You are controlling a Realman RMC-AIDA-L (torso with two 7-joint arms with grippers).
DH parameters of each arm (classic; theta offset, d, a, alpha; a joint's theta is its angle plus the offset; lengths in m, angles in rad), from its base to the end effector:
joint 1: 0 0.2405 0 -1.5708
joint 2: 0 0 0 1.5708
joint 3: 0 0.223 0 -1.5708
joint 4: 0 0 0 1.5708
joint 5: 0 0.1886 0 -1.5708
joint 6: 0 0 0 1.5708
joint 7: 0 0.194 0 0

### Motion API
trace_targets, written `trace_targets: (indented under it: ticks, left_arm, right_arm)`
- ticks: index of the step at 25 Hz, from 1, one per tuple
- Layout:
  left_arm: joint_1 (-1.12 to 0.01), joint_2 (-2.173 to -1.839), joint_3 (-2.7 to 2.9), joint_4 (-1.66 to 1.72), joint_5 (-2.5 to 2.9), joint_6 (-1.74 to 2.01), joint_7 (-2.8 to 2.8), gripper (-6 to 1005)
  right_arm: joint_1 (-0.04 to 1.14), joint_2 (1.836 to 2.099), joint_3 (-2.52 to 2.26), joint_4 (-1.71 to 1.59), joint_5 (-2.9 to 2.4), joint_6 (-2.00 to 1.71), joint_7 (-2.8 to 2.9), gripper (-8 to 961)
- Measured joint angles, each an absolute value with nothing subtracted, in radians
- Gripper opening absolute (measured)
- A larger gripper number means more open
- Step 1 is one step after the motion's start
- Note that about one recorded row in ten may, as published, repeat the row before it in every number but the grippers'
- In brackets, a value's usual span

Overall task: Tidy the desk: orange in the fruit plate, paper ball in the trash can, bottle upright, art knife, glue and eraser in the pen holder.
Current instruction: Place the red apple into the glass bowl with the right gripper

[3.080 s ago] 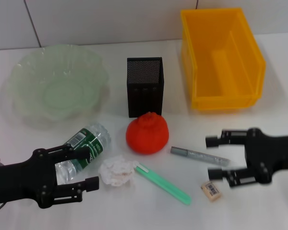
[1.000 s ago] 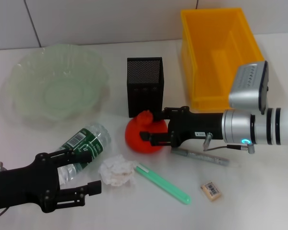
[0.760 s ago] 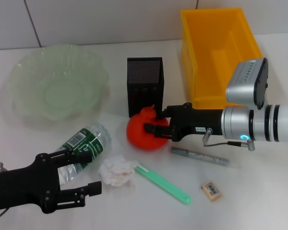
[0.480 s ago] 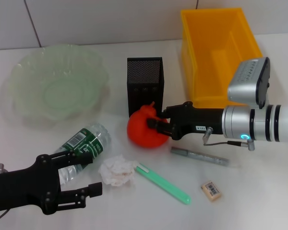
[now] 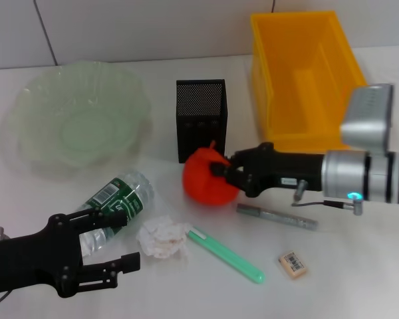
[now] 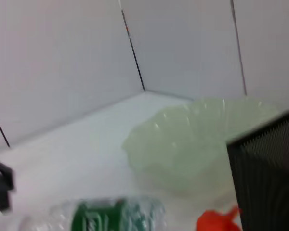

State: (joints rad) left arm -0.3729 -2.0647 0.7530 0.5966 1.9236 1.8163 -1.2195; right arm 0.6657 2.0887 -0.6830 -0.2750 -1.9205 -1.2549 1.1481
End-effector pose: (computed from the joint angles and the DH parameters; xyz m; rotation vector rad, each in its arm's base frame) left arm -0.2104 0.2395 -0.0278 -2.8547 -0.5618 -0.9396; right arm 0.2016 0.3346 -0.0874 -2.6510 0.6654 0.6727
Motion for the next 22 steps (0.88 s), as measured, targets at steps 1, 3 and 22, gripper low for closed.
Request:
trace_targets:
  ticks: [1, 3, 22]
  left_arm:
    - [-0.373, -2.065, 0.753, 0.597, 1.924, 1.816, -1.22, 800]
    - [-0.372, -2.065, 0.751, 0.597, 1.924, 1.816, -1.219, 800]
    - [-0.362, -2.066, 0.756, 0.597, 1.924, 1.817, -1.206, 800]
  right_arm:
    - [0.653, 2.087, -0.684, -0.287, -1.904, -1.281, 1.148, 118]
    - [0.622, 2.085, -0.685, -0.324, -1.863, -1.349, 1.148, 103]
    - [0.909, 2.089, -0.714, -0.338, -1.635, -1.341, 1.146, 36]
